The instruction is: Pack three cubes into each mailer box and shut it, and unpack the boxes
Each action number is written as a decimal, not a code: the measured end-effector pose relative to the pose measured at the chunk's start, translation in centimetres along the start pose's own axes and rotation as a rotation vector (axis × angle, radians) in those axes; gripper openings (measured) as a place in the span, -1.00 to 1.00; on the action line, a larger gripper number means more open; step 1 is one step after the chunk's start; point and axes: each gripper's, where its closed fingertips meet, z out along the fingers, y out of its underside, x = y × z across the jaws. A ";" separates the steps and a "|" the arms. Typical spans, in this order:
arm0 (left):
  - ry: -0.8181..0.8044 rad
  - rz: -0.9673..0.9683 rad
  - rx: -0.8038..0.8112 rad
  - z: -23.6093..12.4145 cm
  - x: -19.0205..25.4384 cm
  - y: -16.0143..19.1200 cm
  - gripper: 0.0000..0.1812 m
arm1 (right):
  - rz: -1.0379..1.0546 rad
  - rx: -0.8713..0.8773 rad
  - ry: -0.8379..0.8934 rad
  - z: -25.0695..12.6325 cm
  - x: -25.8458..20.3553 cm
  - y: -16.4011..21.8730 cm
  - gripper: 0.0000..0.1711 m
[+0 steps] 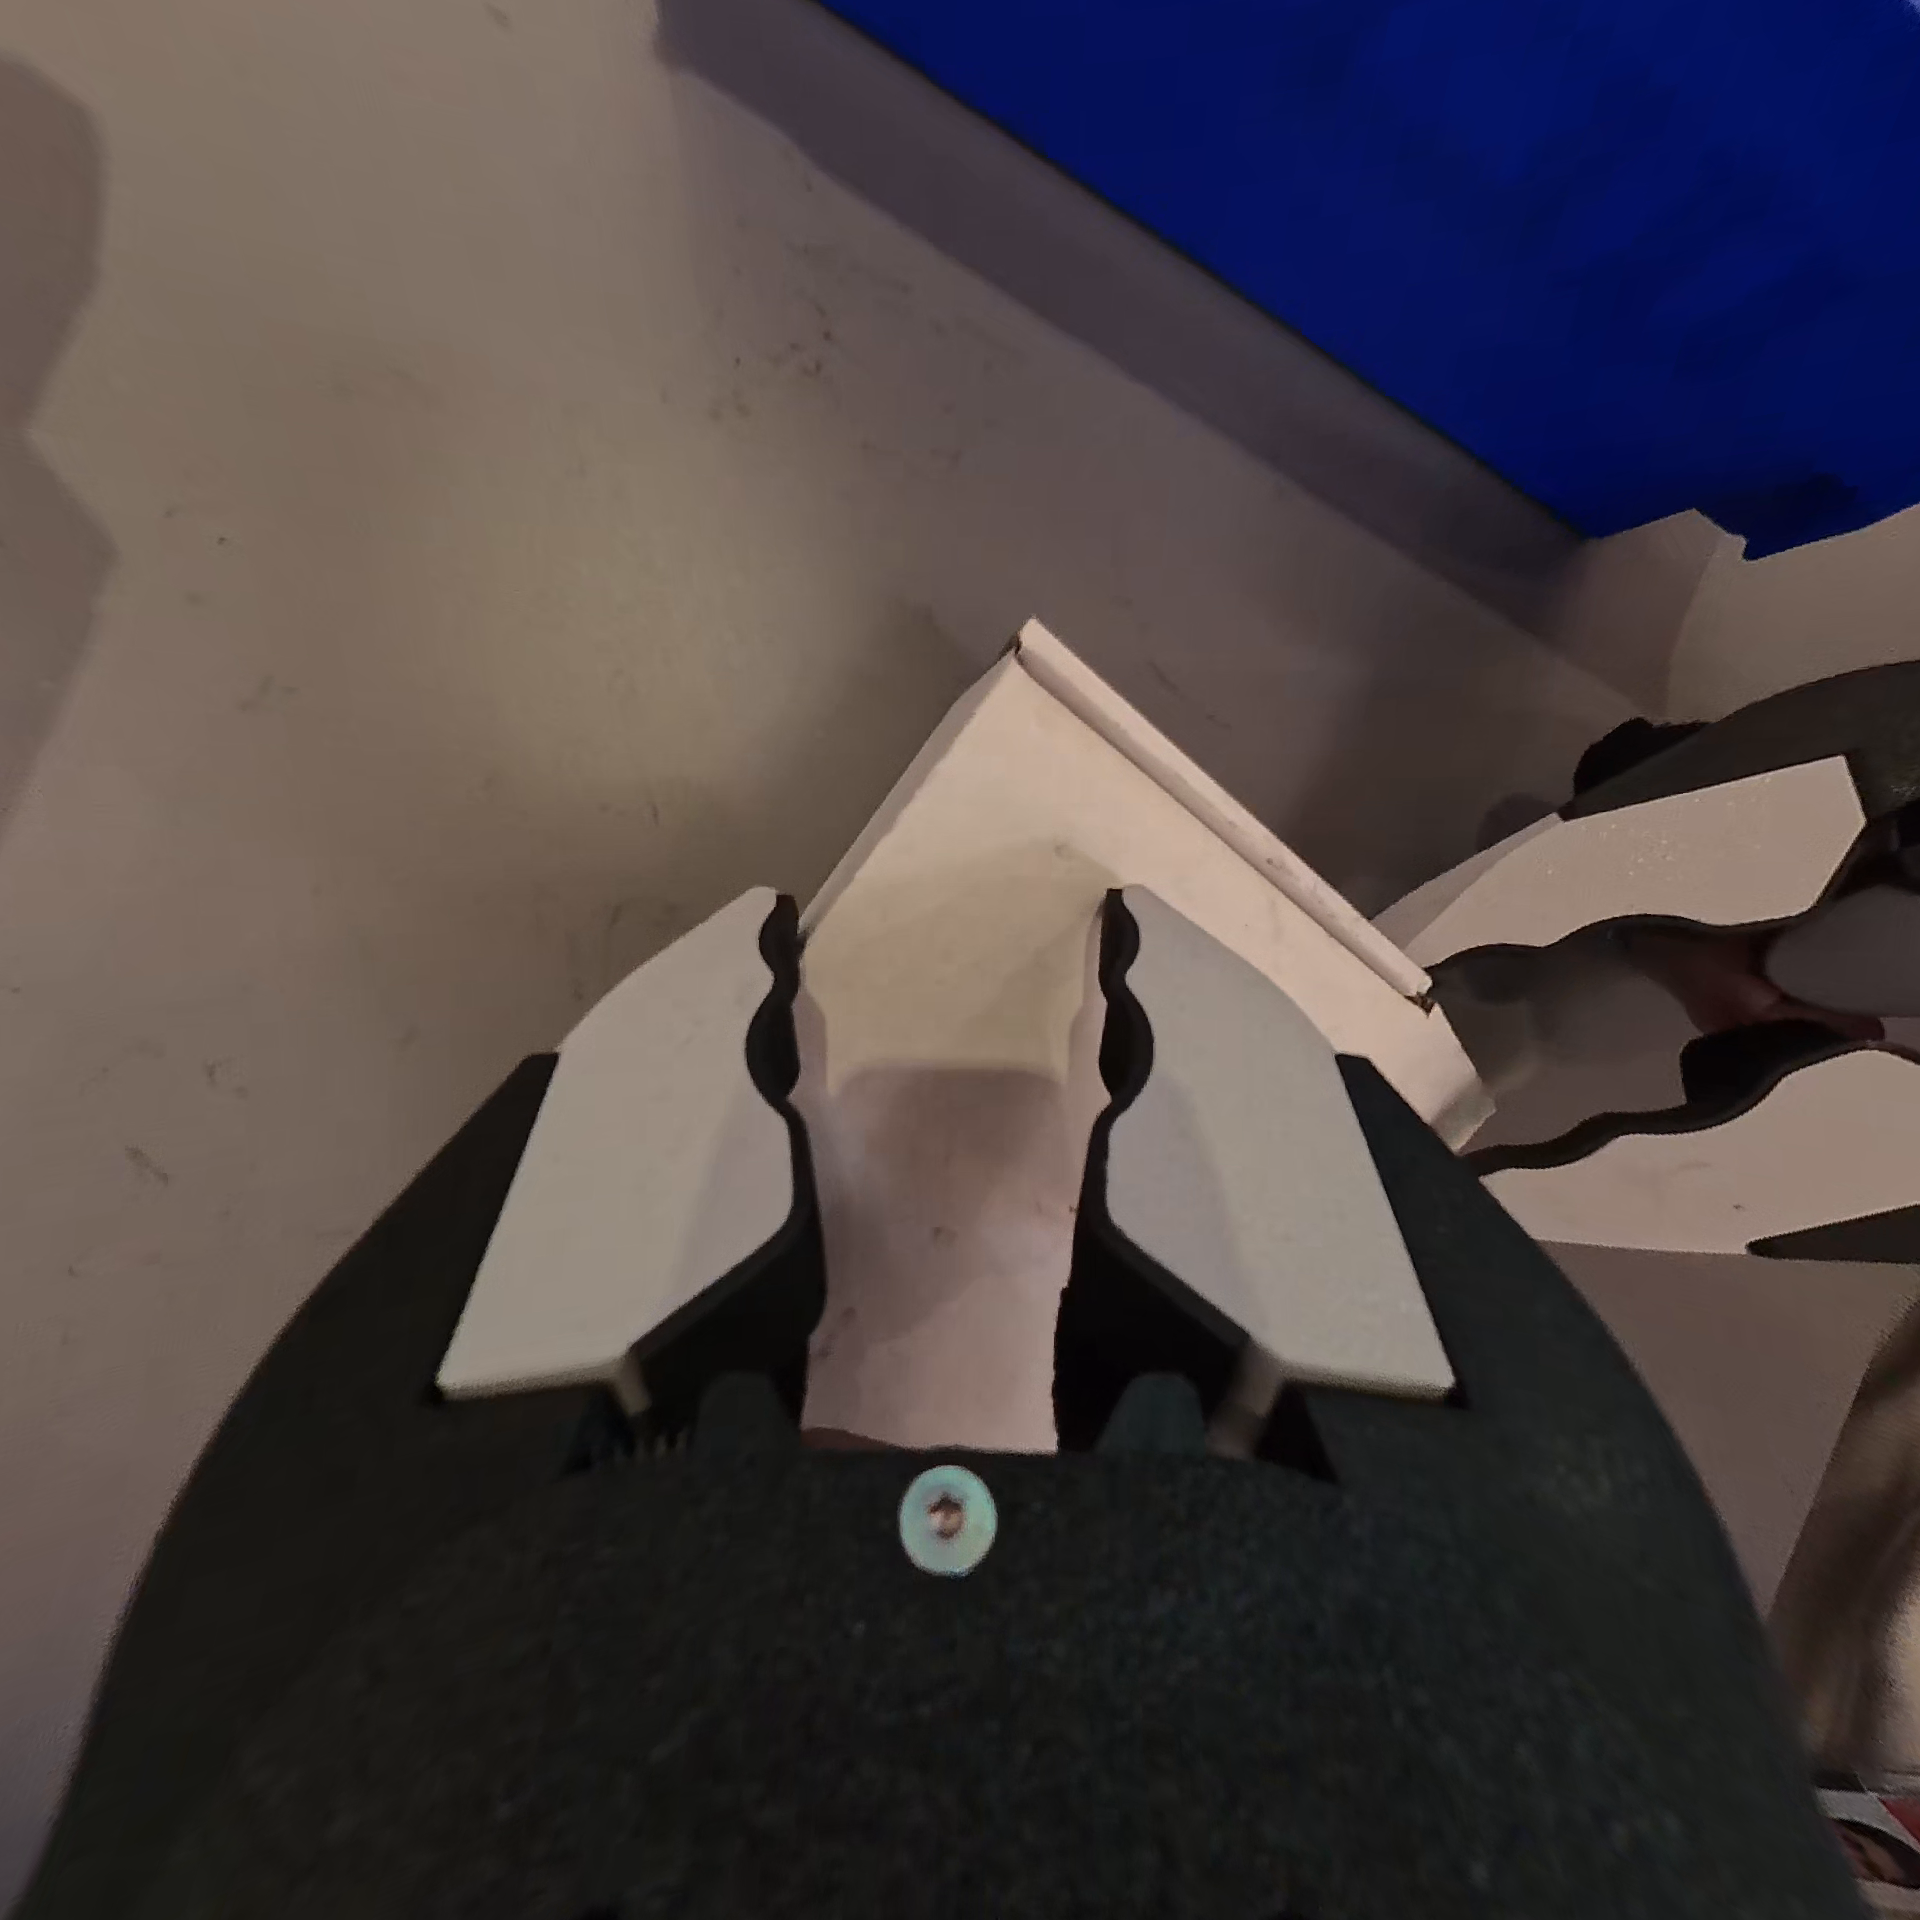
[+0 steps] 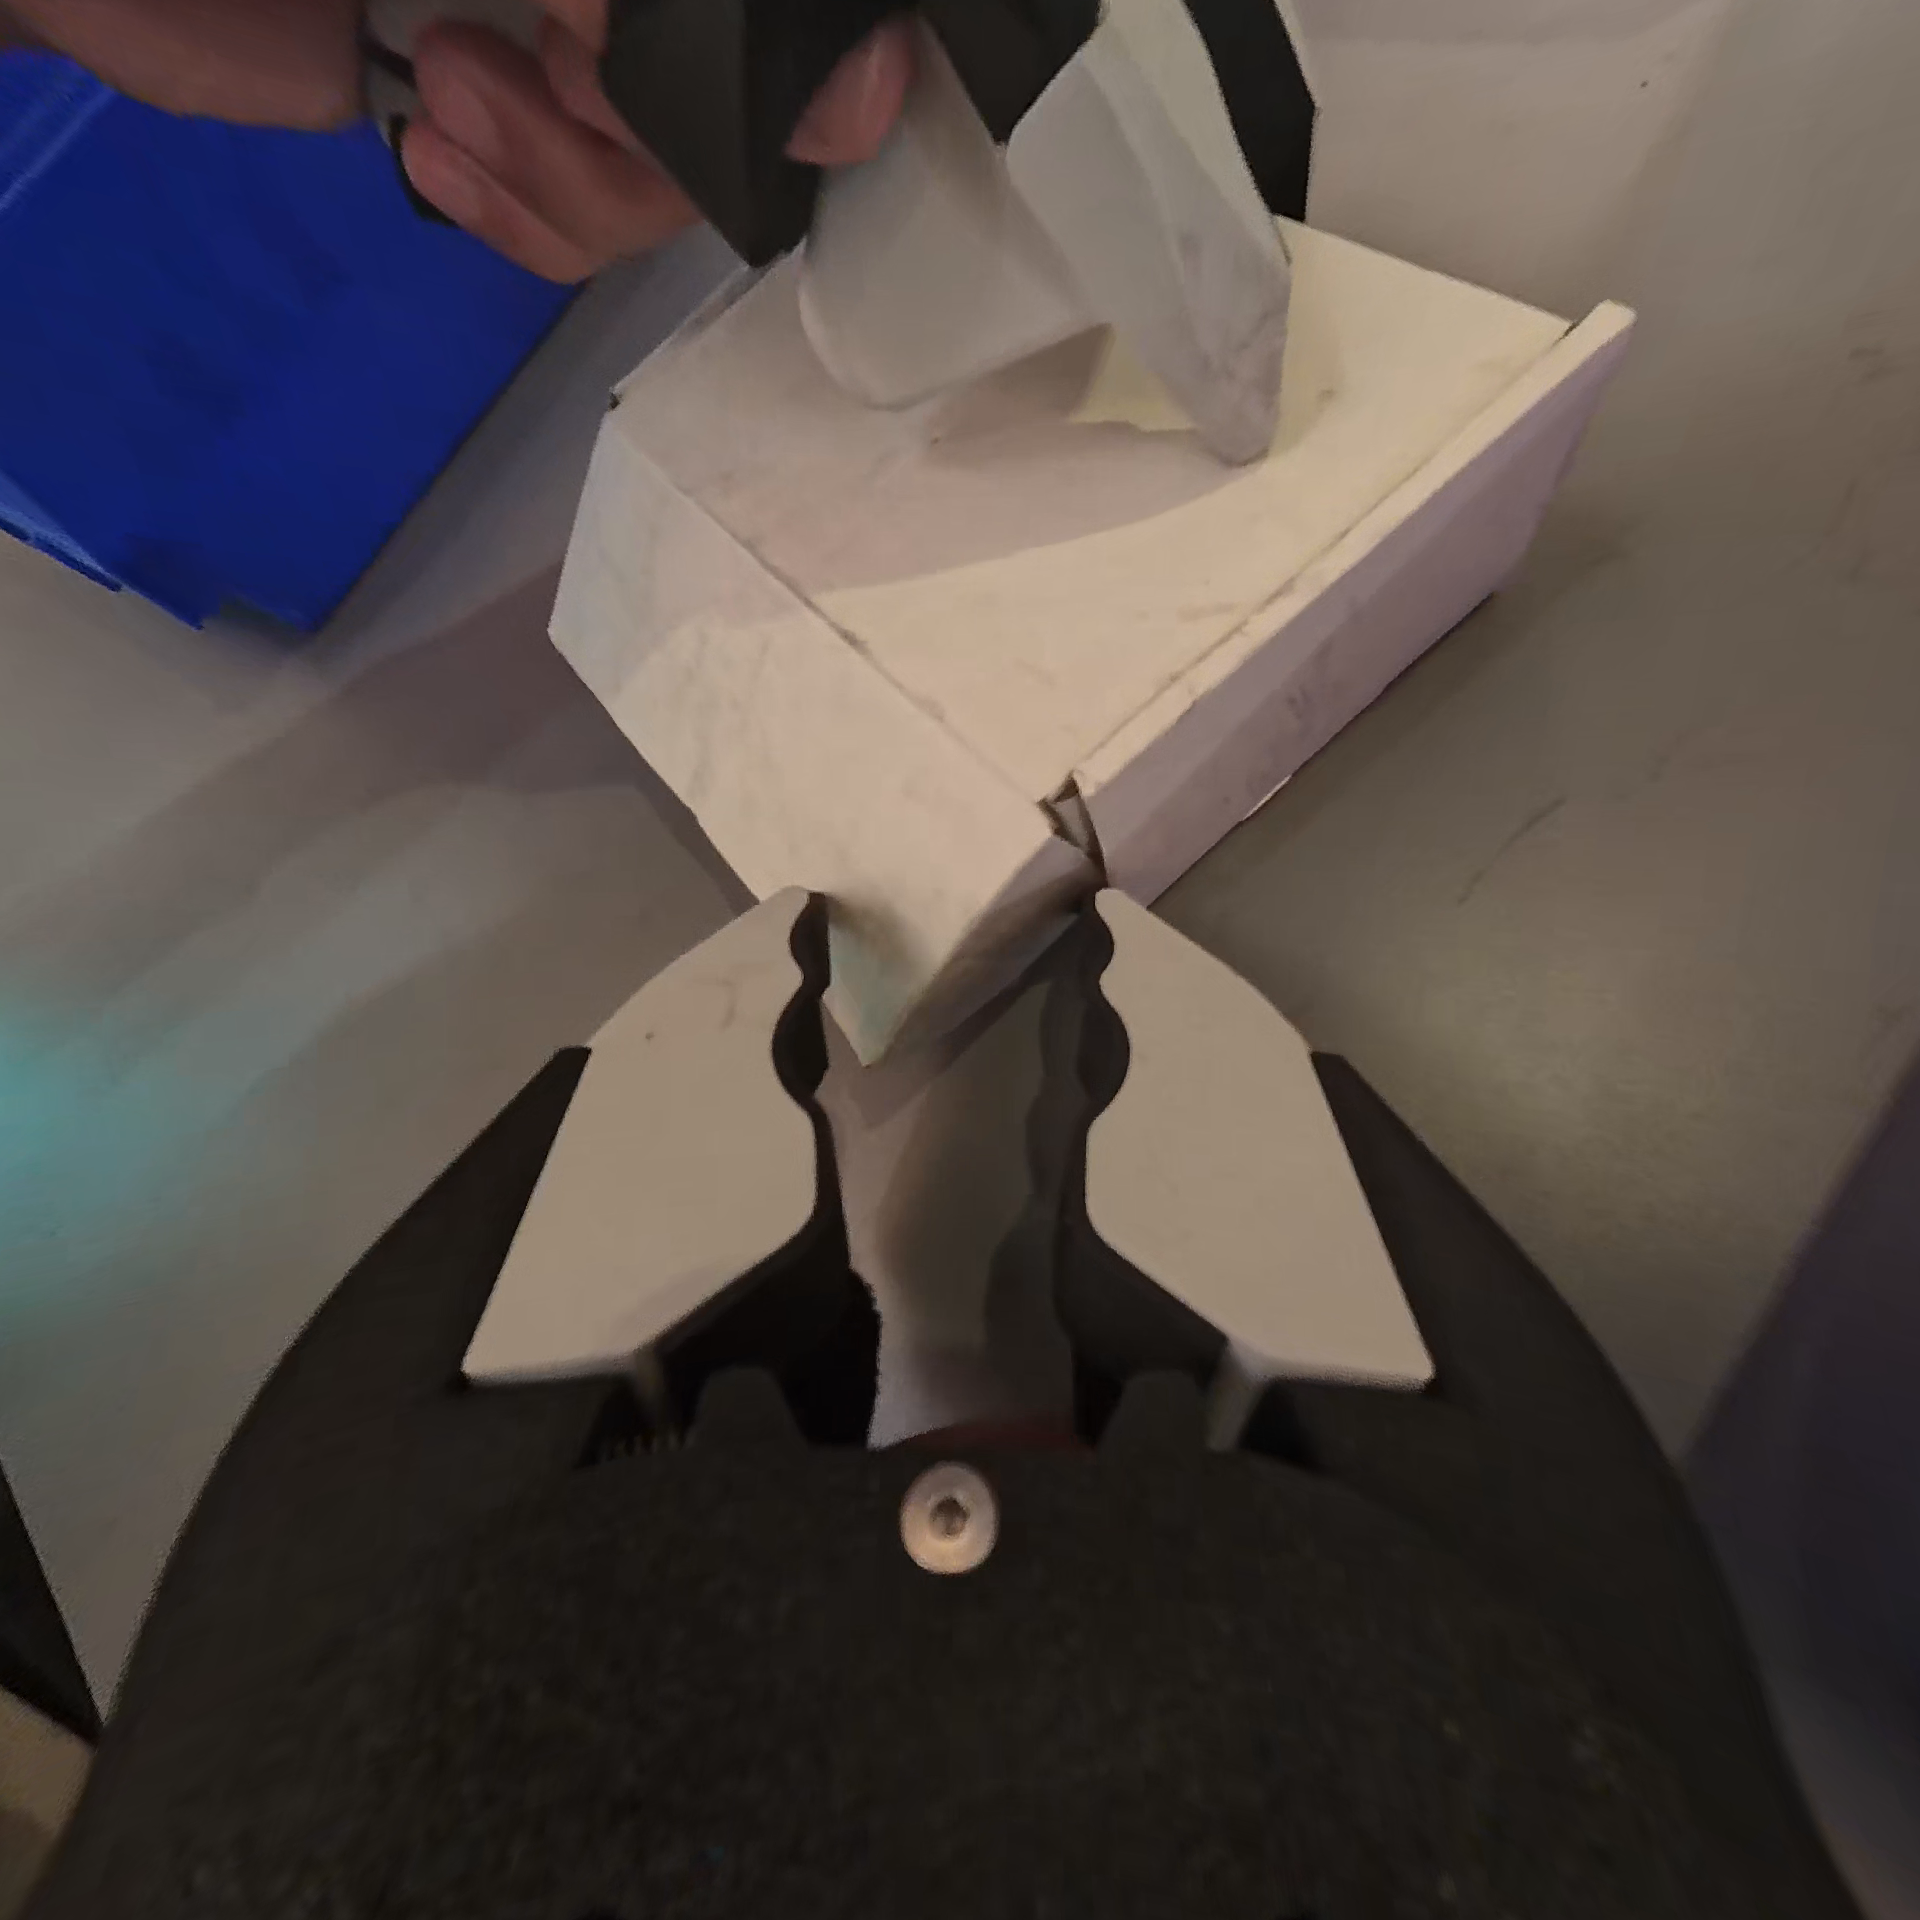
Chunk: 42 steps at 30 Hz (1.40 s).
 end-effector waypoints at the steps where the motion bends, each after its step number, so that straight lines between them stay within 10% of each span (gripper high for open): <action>1: 0.001 0.000 -0.002 0.0 0.0 0.0 -0.39 | -0.002 -0.003 0.013 0.1 0.0 0.1 -0.48; 13: 0.018 0.003 -0.004 0.0 0.0 0.0 -0.39 | 0.007 0.034 -0.022 -2.1 -0.5 0.9 -0.72; 23: 0.017 0.004 -0.003 0.0 0.1 0.1 -0.39 | 0.060 0.030 -0.061 -0.5 -0.2 -0.2 -0.53; 32: 0.021 0.016 0.000 0.0 0.2 0.1 -0.39 | -0.449 0.107 0.296 -1.0 0.0 -1.6 -0.40; 42: 0.023 0.014 0.000 -0.1 0.2 0.1 -0.39 | -0.252 0.082 0.184 -0.9 -0.1 -1.1 -0.52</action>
